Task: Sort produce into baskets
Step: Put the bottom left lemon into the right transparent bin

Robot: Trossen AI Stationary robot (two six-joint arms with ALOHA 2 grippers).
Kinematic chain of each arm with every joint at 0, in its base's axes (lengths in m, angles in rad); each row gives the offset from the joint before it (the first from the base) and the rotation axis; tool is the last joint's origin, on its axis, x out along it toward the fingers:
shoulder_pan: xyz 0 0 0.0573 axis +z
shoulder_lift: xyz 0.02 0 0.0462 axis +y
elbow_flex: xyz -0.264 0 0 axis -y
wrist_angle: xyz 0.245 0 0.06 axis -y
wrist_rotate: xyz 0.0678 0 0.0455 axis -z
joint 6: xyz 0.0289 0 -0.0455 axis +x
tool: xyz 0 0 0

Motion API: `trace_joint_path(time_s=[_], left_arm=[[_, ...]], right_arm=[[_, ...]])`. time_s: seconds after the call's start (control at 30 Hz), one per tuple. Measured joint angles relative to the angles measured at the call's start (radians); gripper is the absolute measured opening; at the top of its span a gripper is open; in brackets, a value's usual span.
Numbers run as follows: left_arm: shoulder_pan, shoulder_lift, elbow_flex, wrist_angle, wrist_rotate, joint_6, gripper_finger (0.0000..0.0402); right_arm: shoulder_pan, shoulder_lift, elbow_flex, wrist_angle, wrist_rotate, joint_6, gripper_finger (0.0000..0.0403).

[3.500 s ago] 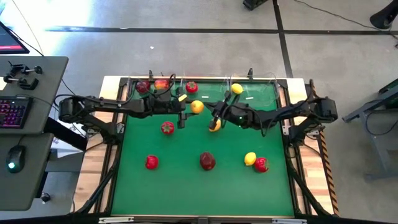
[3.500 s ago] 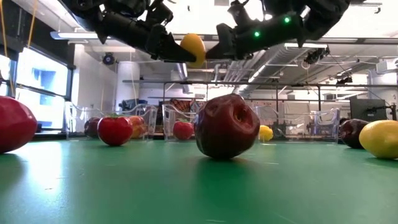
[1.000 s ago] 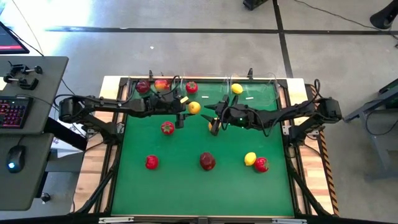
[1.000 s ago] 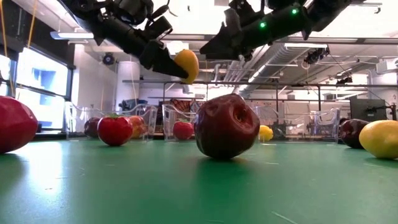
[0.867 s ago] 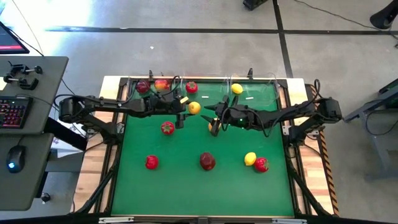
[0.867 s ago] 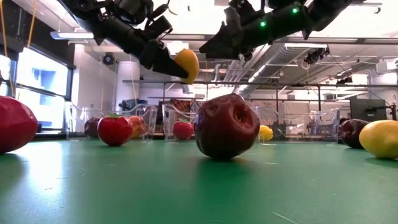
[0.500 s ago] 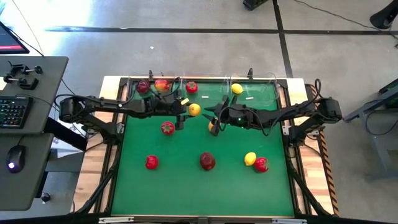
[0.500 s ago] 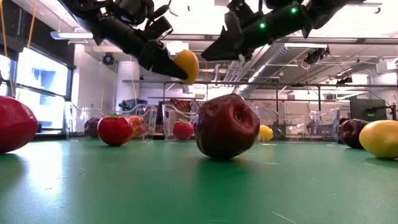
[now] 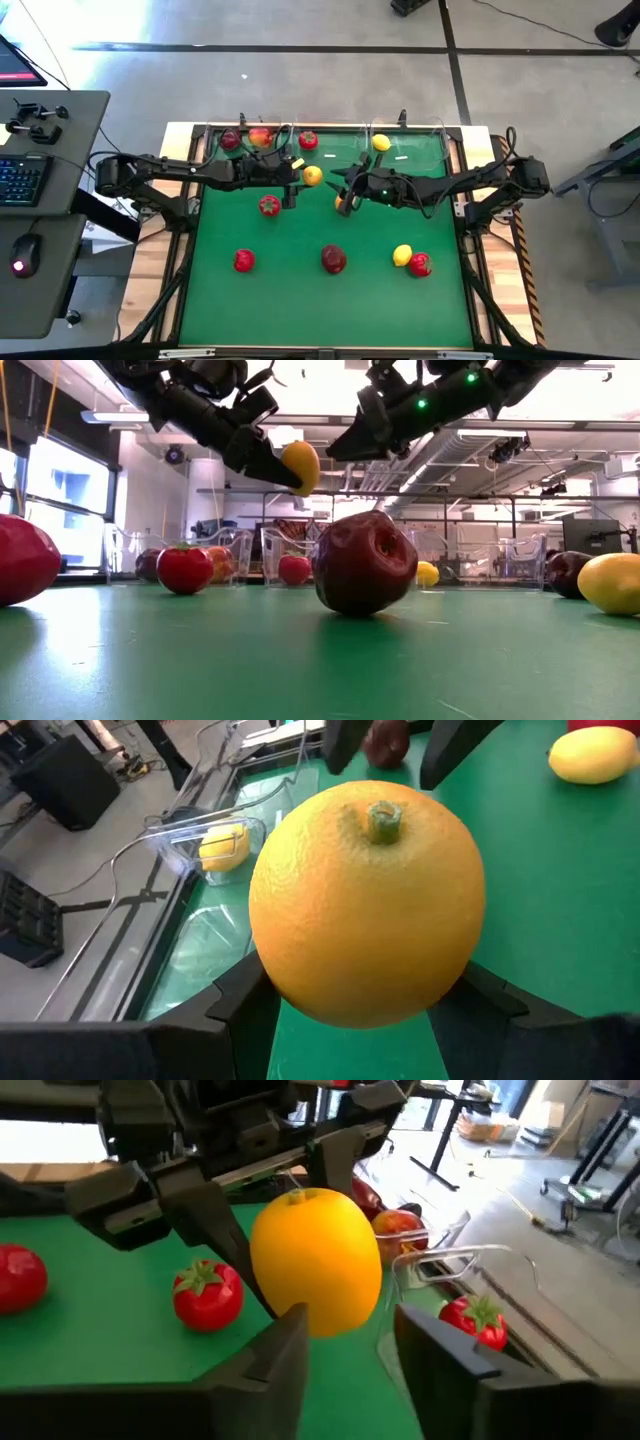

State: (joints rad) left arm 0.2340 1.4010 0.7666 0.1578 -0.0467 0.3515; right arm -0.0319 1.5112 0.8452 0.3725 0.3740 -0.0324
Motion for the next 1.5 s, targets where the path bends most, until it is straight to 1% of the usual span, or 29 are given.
trace_joint_path(time_s=[0.23,0.3,0.37,0.53,0.67,0.8,1.27,1.4,1.5], left_arm=[[-0.001,0.000,0.000,-0.003,-0.013,0.000,0.0195],[-0.004,0.000,0.000,-0.002,-0.001,0.000,0.0195],[-0.012,0.000,0.000,0.004,0.014,0.000,0.0195],[-0.035,0.000,0.002,0.027,0.053,0.009,0.0195],[-0.048,0.000,0.010,0.029,0.054,0.009,0.0195],[-0.059,0.000,0.010,0.028,0.054,0.009,0.0195],[-0.078,0.000,0.010,0.086,0.072,-0.008,0.0195],[-0.095,0.000,0.010,0.104,0.099,-0.020,0.0195],[-0.108,0.019,0.034,0.087,0.103,-0.046,0.0195]], right_arm=[[0.016,0.000,0.000,0.051,0.000,0.005,0.0262],[0.025,0.000,0.000,0.067,-0.006,-0.010,0.0283],[0.033,0.005,0.000,0.092,-0.020,-0.032,0.0295],[0.052,0.063,0.000,0.212,-0.050,-0.105,0.0301],[0.061,0.104,0.000,0.284,-0.009,-0.150,0.0301],[0.060,0.120,0.000,0.328,-0.014,-0.160,0.0301],[0.057,0.126,0.000,0.341,-0.070,-0.152,0.0301],[0.057,0.126,0.000,0.332,-0.077,-0.152,0.0300],[0.059,0.126,-0.001,0.327,-0.080,-0.152,0.0300]])
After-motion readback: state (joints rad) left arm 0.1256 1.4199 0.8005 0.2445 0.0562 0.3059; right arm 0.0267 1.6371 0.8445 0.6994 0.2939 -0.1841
